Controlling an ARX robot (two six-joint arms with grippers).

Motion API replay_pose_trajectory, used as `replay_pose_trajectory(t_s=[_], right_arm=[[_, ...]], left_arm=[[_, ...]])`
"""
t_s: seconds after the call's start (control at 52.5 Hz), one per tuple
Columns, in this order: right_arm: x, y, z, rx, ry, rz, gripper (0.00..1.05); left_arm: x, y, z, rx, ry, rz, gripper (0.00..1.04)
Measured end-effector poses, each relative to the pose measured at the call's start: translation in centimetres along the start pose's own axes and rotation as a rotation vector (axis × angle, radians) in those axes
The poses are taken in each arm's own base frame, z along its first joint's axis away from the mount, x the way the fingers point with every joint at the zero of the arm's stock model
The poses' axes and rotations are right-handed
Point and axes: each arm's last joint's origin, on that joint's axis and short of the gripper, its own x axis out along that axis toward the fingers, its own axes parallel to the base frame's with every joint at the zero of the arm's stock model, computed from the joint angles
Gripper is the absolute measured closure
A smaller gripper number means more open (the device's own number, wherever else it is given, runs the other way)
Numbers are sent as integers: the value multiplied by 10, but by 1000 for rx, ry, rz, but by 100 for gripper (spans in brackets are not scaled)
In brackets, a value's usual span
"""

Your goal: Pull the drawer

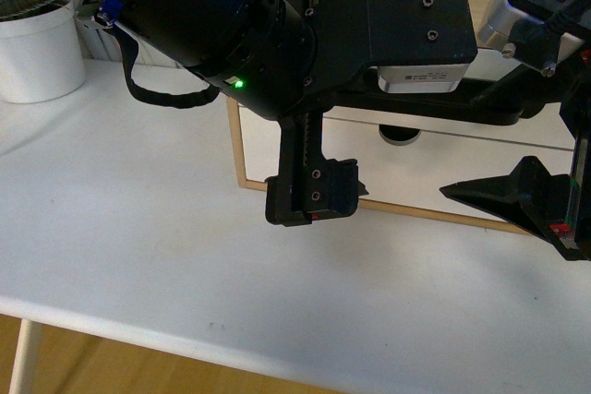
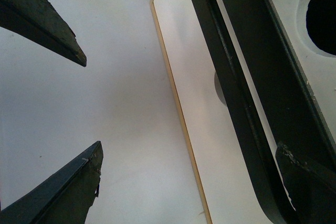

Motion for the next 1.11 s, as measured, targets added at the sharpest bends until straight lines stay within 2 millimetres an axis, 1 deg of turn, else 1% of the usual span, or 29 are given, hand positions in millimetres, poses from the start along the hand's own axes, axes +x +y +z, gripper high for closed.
replay_pose_trajectory(t_s=[0.191, 0.496, 0.744, 1.106], right_arm=[[-1, -2, 0, 3, 13, 24, 9], [-5, 1, -2, 3, 21, 105, 9], [-13, 6, 0, -12, 28, 177, 9], [-27, 19, 2, -31, 54, 274, 9]], left_arm=[[-2, -1, 0, 2, 12, -34, 6], [-11, -4, 2, 6, 41, -106, 6], [-18, -7, 4, 9, 56, -150, 6], [-33, -19, 12, 17, 101, -235, 6]])
